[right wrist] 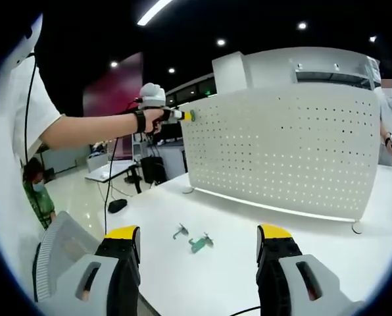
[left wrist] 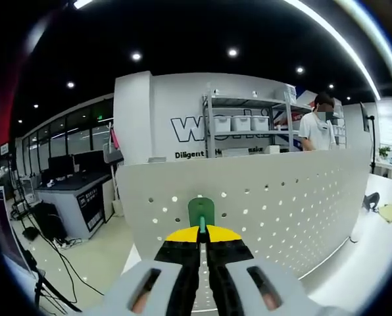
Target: Insert the hook assembly into the mounting plate slot until the hook locks in place.
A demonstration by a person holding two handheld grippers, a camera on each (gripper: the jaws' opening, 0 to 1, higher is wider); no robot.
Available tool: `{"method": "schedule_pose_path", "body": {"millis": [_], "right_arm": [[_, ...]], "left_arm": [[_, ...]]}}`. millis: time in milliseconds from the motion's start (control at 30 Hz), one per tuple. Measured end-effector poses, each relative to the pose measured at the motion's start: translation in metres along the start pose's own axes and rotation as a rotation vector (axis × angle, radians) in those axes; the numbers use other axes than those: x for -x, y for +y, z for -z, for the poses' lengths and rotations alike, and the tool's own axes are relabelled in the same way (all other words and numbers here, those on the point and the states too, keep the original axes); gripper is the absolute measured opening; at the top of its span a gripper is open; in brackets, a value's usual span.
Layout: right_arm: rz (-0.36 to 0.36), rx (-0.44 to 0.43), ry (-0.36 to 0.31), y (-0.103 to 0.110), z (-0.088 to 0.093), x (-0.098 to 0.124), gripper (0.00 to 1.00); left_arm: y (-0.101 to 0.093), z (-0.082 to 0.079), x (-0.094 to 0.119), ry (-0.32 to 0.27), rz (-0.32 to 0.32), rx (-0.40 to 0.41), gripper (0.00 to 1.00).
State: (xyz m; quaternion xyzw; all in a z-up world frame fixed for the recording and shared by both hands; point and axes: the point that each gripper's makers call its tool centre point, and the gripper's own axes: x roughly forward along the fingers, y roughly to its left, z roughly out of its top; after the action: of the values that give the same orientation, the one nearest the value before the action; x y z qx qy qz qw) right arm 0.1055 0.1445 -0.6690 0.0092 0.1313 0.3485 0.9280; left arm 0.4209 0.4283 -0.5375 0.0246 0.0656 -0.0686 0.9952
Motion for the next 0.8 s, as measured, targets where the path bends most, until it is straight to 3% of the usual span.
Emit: {"method": "schedule_pose_path", "body": {"millis": [800], "right_arm": [[-0.006, -0.001, -0.005, -0.0016, -0.0031, -0.0026, 0.73]], "left_arm": [[-0.0009, -0.0037, -0.0062, 0.010, -0.003, -0.001, 0.02]]}}
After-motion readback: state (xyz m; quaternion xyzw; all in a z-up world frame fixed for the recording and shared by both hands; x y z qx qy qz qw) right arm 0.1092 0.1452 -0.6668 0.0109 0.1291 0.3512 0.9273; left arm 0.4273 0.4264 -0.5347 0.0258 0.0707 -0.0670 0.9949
